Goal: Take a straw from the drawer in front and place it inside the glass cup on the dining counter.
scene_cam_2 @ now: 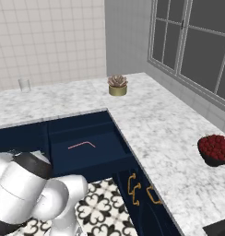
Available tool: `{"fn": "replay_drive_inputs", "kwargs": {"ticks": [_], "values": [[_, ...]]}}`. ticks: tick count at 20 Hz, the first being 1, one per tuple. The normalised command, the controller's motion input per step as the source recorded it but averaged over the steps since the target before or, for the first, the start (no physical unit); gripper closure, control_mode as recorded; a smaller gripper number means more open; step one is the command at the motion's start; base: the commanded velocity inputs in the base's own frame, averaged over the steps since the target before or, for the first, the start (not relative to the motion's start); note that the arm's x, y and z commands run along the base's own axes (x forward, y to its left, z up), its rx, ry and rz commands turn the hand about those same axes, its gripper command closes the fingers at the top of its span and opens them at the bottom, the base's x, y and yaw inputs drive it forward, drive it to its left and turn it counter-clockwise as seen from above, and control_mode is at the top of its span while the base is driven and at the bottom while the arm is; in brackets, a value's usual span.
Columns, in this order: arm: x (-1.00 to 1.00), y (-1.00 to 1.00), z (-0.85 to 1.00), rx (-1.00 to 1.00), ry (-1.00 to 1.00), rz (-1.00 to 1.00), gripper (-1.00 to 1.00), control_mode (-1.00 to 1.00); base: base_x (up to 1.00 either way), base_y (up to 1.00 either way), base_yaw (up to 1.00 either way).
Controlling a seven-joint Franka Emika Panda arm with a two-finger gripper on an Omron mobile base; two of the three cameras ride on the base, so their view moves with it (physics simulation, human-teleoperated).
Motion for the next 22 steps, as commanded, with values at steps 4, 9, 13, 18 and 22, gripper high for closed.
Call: {"fn": "replay_drive_inputs", "kwargs": {"ticks": [4,9,13,18,22], "values": [[0.0,0.09,1.0,0.19,-0.02,0.0,-1.0,-1.0,0.0,0.0,0.0],[0.1,0.05,1.0,0.07,-0.05,-0.06,-1.0,-1.0,0.0,0.0,0.0],[0.21,-0.02,0.88,0.03,0.59,-0.11,-1.0,-1.0,0.0,0.0,0.0],[0.36,-0.24,0.17,0.17,0.76,-0.14,-1.0,-1.0,0.0,0.0,0.0],[0.44,-0.15,-0.05,0.17,0.64,-0.13,-1.0,-1.0,0.0,0.0,0.0]]}}
